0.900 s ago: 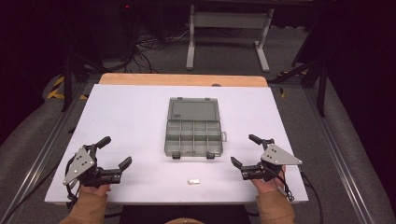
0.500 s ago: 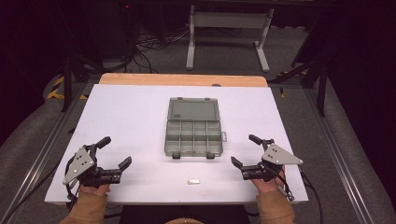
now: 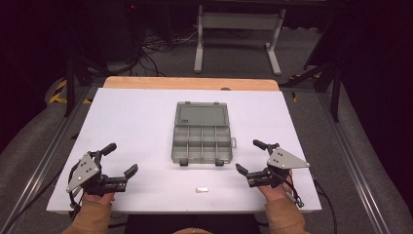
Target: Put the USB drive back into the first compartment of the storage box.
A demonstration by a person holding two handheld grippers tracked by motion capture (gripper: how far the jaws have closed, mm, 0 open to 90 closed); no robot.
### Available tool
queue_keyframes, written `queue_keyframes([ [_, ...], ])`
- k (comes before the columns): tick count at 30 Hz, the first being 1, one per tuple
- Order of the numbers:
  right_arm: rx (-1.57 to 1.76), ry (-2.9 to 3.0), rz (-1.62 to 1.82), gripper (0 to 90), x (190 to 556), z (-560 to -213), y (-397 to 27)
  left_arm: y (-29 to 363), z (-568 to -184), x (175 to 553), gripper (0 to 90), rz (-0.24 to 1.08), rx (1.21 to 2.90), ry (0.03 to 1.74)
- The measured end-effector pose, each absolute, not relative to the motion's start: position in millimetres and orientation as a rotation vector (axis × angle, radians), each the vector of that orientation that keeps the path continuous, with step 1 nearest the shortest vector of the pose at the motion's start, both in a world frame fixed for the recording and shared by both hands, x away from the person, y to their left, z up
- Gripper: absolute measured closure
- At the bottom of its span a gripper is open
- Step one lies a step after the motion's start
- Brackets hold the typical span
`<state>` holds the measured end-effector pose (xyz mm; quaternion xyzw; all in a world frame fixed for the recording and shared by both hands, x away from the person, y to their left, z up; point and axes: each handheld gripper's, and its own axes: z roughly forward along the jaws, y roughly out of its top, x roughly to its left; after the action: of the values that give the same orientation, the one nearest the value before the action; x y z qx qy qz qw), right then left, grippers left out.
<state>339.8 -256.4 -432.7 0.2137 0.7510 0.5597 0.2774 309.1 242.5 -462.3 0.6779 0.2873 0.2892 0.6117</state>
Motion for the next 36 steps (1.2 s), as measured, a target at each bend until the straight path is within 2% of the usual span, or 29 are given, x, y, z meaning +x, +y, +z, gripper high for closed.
queue_keyframes([
  [10,0.498,2.090,1.564,2.8,353,-421,-222,243,-463,310,1.8,0.657,1.566,0.670],
  [36,0.316,2.273,1.590,5.8,360,-414,-158,243,-464,311,1.8,0.655,1.567,0.670],
])
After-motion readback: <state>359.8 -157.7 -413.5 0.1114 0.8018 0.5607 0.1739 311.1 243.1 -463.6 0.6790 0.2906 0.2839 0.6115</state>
